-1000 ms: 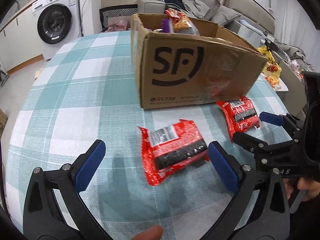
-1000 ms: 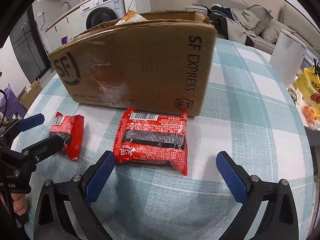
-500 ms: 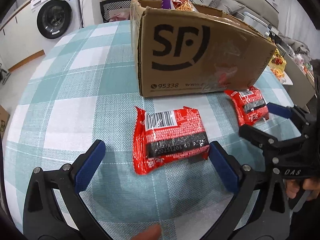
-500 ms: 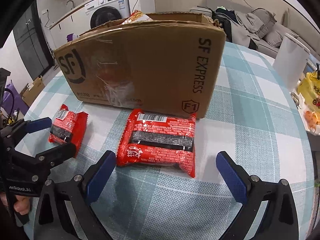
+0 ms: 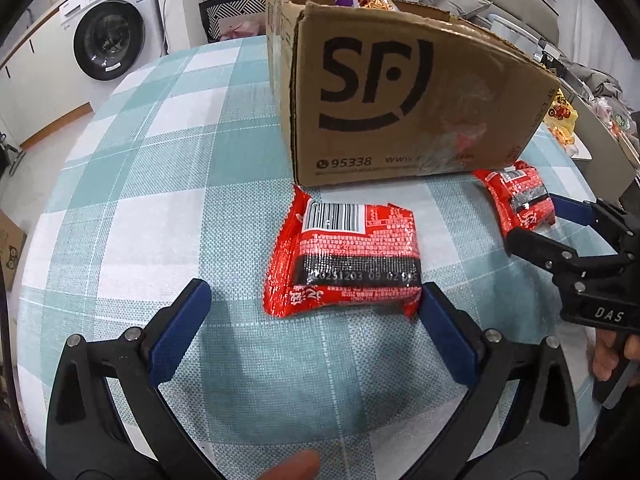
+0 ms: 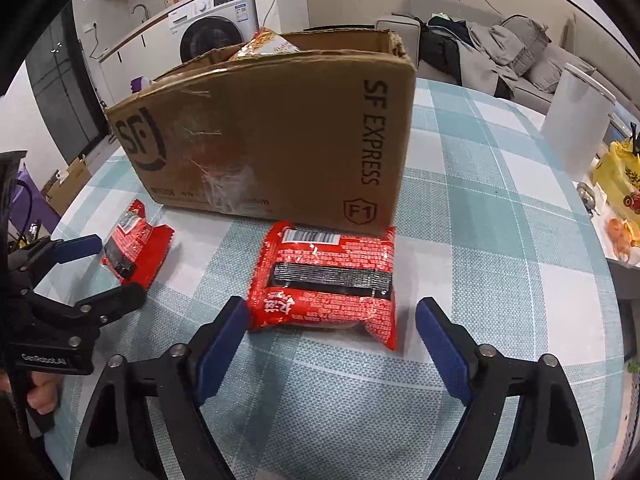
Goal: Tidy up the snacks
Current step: 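Grasp the large red chocolate bar with the left tool while the right tool grasps the small red bar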
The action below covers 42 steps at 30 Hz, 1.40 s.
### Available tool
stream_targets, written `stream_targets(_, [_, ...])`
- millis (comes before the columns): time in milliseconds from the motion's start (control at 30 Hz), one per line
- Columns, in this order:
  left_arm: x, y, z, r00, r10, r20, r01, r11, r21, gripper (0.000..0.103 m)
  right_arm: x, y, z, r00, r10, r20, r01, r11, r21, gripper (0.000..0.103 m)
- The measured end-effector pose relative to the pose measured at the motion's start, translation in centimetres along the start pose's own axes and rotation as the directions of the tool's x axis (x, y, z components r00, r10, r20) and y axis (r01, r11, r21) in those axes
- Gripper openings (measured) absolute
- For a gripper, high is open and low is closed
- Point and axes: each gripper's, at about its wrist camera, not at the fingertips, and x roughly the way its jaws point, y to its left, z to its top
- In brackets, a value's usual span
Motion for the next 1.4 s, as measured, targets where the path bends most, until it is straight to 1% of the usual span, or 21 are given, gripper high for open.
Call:
stream_targets(167, [0.1, -0.2, 0.0, 1.0, 0.002, 0.003, -0.002, 1.0, 0.01, 0.102, 0.2, 0.4, -0.1, 1.0, 0.01, 0.004, -0.01, 1.0, -0.017, 0.081])
stream_targets(300, [0.1, -0.4, -0.1, 1.0, 0.002, 0.005, -0.002, 1.0, 0.015, 0.102, 0.1, 0.8, -0.3, 0.999, 0.034, 0.006, -0.034, 0.999, -0.024, 0.08])
stream_targets(400, [0.0, -0.2, -0.1, 1.0, -0.016, 0.019, 0.016, 1.0, 0.006, 0.1, 0.0, 0.8, -0.4, 0.999, 0.049, 0.007, -0.048, 0.999, -0.019, 0.08])
stream_targets(500, [-0.1, -0.1, 0.0, 0.999, -0.03, 0.026, 0.029, 1.0, 0.008, 0.096, -0.1, 1.1, -0.4, 0.999, 0.05, 0.009, -0.05, 0.999, -0.014, 0.08])
stream_targets(667, [-0.2, -0.2, 0.0, 0.999, -0.04, 0.032, 0.04, 0.999, 0.0, 0.096, -0.2, 0.9, -0.3, 0.998, 0.053, 0.017, -0.053, 0.999, 0.002, 0.081])
stream_targets(733, [-0.3, -0.2, 0.0, 0.998, -0.049, 0.039, 0.049, 0.999, -0.005, 0.092, -0.2, 0.7, -0.3, 0.998, 0.063, 0.024, -0.063, 0.998, 0.01, 0.081])
stream_targets(833, [-0.6, -0.2, -0.1, 0.997, -0.054, 0.051, 0.054, 0.999, -0.004, 0.084, -0.2, 0.6, -0.3, 0.998, 0.062, 0.03, -0.062, 0.998, 0.015, 0.081])
stream_targets(867, [-0.7, -0.3, -0.2, 0.997, -0.059, 0.056, 0.06, 0.998, -0.002, 0.079, -0.2, 0.7, -0.3, 0.998, 0.059, 0.031, -0.06, 0.998, 0.014, 0.08])
stream_targets(900, [-0.7, -0.3, -0.2, 0.996, -0.063, 0.062, 0.064, 0.998, 0.0, 0.071, -0.2, 0.7, -0.3, 0.998, 0.057, 0.031, -0.058, 0.998, 0.013, 0.079])
stream_targets(1000, [-1.1, -0.4, -0.3, 0.994, -0.077, 0.072, 0.077, 0.997, 0.003, 0.06, -0.2, 0.6, -0.2, 0.998, 0.053, 0.037, -0.053, 0.998, 0.019, 0.069])
stream_targets(1067, [-1.3, -0.4, -0.4, 0.992, -0.097, 0.077, 0.097, 0.995, 0.003, 0.055, -0.2, 0.3, -0.2, 0.998, 0.059, 0.038, -0.06, 0.998, 0.023, 0.063])
stream_targets(1100, [-1.4, -0.4, -0.4, 0.991, -0.106, 0.078, 0.106, 0.994, 0.004, 0.052, -0.2, 0.3, -0.2, 0.997, 0.065, 0.038, -0.066, 0.998, 0.022, 0.062])
stream_targets(1167, [-1.6, -0.6, -0.5, 0.99, -0.11, 0.089, 0.11, 0.994, 0.011, 0.049, -0.4, 0.3, -0.2, 0.997, 0.074, 0.038, -0.074, 0.997, 0.017, 0.053])
stream_targets(1200, [-1.9, -0.8, -0.6, 0.989, -0.109, 0.098, 0.108, 0.994, 0.016, 0.045, -0.5, 0.3, -0.2, 0.996, 0.082, 0.039, -0.082, 0.997, 0.014, 0.052])
stream_targets(1233, [-2.2, -0.9, -0.6, 0.988, -0.111, 0.107, 0.109, 0.994, 0.023, 0.045, -0.6, 0.3, -0.2, 0.995, 0.087, 0.039, -0.088, 0.996, 0.014, 0.05])
stream_targets(1300, [-2.4, -1.0, -0.6, 0.986, -0.13, 0.102, 0.128, 0.992, 0.025, 0.044, -0.7, 0.4, -0.2, 0.994, 0.102, 0.043, -0.103, 0.995, 0.012, 0.048])
stream_targets(1400, [-2.5, -1.3, -0.6, 0.986, -0.129, 0.104, 0.127, 0.991, 0.029, 0.043, -0.9, 0.8, -0.2, 0.993, 0.11, 0.047, -0.109, 0.994, -0.004, 0.045])
